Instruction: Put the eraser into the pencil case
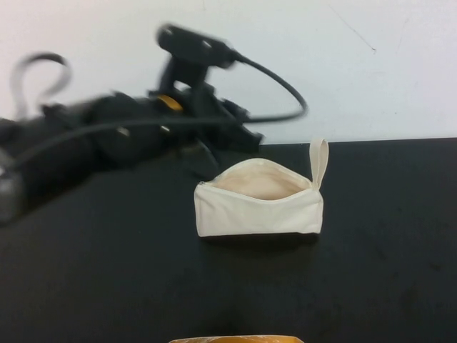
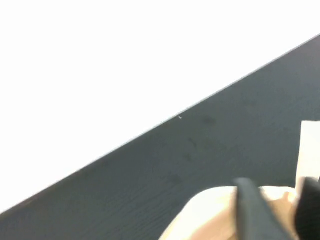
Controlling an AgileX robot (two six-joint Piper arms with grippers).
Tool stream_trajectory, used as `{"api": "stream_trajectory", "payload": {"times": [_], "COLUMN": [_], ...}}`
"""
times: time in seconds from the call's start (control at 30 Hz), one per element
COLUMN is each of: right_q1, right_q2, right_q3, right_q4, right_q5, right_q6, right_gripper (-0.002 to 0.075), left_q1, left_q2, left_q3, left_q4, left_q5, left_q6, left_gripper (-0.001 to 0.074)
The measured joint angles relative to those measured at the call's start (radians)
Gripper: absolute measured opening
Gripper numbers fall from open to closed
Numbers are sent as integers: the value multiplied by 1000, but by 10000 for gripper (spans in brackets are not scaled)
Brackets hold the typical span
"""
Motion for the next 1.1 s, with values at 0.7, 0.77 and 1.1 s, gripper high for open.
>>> {"api": "stream_trajectory", "payload": {"times": [0.7, 0.77, 1.1], "right_q1": [0, 0, 0], "right_q2": [0, 0, 0], "right_q3": [0, 0, 0], "right_q4": [0, 0, 0], "right_q5": [0, 0, 0], "right_q6": [0, 0, 0], "right_gripper": [-1, -1, -1], "left_q1": [51, 51, 106], "left_q2": [-765, -829, -1059], "left_q3": [538, 590, 889], "left_q4": [14, 60, 152], "left_q5": [185, 185, 54], "left_q6": [22, 22, -72], "left_gripper": [7, 6, 0]}}
